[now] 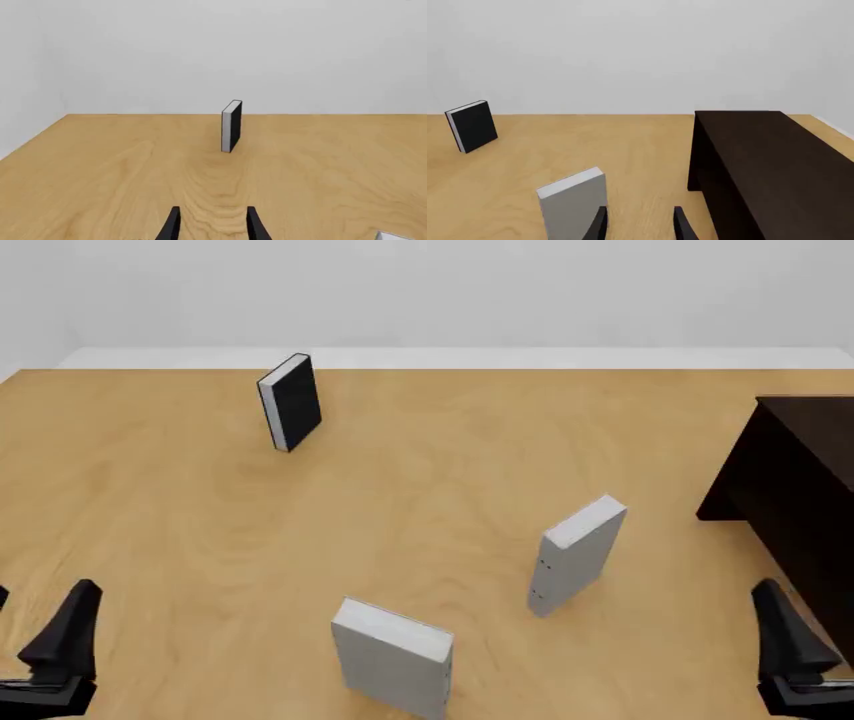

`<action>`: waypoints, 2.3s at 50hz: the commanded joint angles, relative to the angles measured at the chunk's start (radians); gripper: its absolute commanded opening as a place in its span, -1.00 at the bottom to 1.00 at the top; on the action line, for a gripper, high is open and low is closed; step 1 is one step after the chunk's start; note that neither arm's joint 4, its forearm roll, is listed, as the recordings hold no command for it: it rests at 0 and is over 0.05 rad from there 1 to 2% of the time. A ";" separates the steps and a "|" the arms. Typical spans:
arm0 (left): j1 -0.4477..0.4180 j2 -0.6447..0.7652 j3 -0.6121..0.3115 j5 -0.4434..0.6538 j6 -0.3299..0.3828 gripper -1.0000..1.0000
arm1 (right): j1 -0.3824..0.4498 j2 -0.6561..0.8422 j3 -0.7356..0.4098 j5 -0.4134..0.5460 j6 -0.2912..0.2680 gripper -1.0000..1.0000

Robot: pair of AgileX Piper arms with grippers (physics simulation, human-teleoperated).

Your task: Pick up the book on the right and place it on the cabinet shelf.

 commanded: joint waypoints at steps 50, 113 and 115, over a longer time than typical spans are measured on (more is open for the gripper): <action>-0.044 0.058 -0.002 -0.052 0.053 1.00 | 0.242 0.532 -0.680 0.244 -0.542 1.00; -0.060 0.041 -0.008 -0.022 0.070 1.00 | 0.492 1.126 -1.342 0.762 -1.295 1.00; -0.059 0.043 -0.009 -0.023 0.068 1.00 | 0.496 1.133 -1.355 0.791 -1.331 1.00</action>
